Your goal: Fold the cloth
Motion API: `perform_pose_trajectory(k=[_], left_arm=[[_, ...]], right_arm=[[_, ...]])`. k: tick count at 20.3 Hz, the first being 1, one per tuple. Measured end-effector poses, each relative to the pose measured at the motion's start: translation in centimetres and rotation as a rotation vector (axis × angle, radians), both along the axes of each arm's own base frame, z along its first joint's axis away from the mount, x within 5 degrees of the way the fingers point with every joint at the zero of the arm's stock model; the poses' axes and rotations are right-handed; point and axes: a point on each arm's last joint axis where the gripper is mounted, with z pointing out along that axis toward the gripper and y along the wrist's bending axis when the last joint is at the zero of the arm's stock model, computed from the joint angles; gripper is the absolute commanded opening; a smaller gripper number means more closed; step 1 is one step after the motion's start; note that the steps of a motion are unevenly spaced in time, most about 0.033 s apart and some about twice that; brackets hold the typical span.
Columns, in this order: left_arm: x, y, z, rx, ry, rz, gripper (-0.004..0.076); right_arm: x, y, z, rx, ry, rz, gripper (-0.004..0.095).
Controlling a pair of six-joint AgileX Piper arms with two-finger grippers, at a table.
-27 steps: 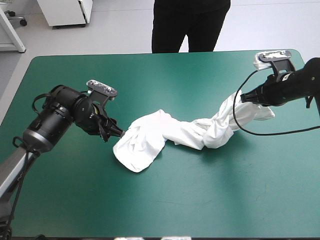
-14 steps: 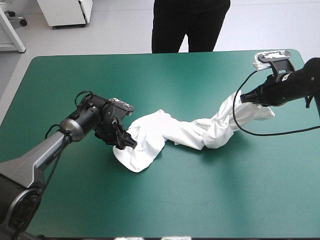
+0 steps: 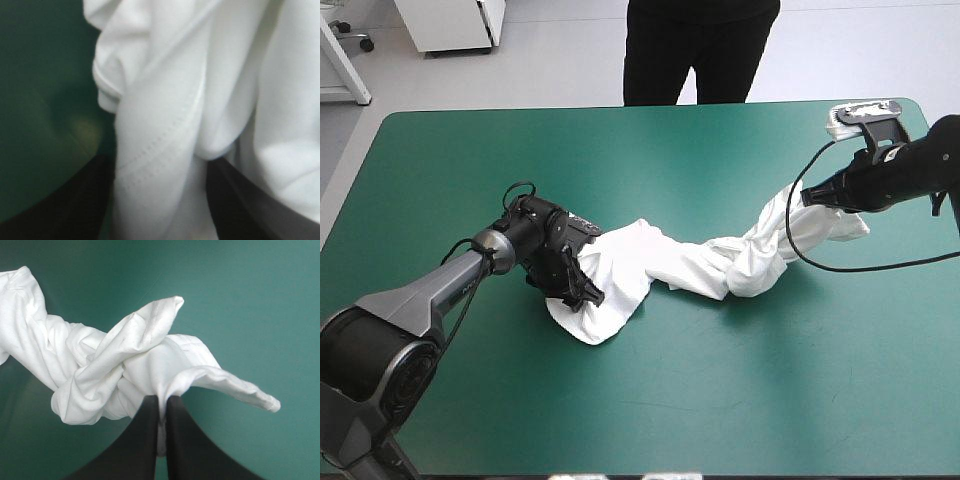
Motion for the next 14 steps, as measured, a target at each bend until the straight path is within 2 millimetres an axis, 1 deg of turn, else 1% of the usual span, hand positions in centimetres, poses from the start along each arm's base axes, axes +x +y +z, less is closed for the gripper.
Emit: perform_pose_trajectory(k=[1, 2, 3, 7, 8, 9, 10, 11, 12, 13, 14], left_arm=[[0.0, 0.0, 0.0, 0.000, 0.000, 0.000, 0.0203], [-0.1, -0.1, 0.0, -0.011, 0.010, 0.006, 0.0129], [-0.1, -0.2, 0.0, -0.018, 0.014, 0.010, -0.0010], [-0.1, -0.2, 0.1, -0.027, 0.009, 0.014, -0.0007], [-0.1, -0.1, 0.4, -0.016, -0.007, 0.008, -0.0007], [-0.3, 0.1, 1.2, -0.016, -0.033, 0.003, -0.0007], [-0.6, 0.4, 2.6, -0.029, -0.070, 0.001, -0.0007], [-1.0, 0.6, 4.8, -0.052, -0.124, 0.000, -0.0007], [-1.6, 0.9, 7.3, -0.084, -0.194, 0.000, -0.0007], [-2.4, 1.3, 10.7, -0.129, -0.287, 0.001, -0.0007], [-3.1, 1.6, 12.9, -0.158, -0.345, 0.001, -0.0007]], right_arm=[[0.0, 0.0, 0.0, -0.001, 0.000, 0.001, -0.0017], [0.0, 0.0, 0.0, -0.001, 0.000, 0.001, -0.0017], [0.0, 0.0, 0.0, -0.001, 0.000, 0.001, -0.0017], [0.0, 0.0, 0.0, -0.001, 0.000, 0.001, -0.0017], [0.0, 0.0, 0.0, -0.001, 0.000, 0.001, -0.0017], [0.0, 0.0, 0.0, -0.001, 0.000, 0.001, -0.0018], [0.0, 0.0, 0.0, -0.001, 0.000, 0.001, -0.0017], [0.0, 0.0, 0.0, -0.001, -0.001, 0.001, -0.0017], [0.0, 0.0, 0.0, 0.000, -0.003, 0.000, -0.0017], [0.1, 0.0, 0.0, 0.000, -0.009, -0.001, -0.0017], [0.1, 0.0, 0.1, 0.000, -0.014, -0.002, -0.0017]])
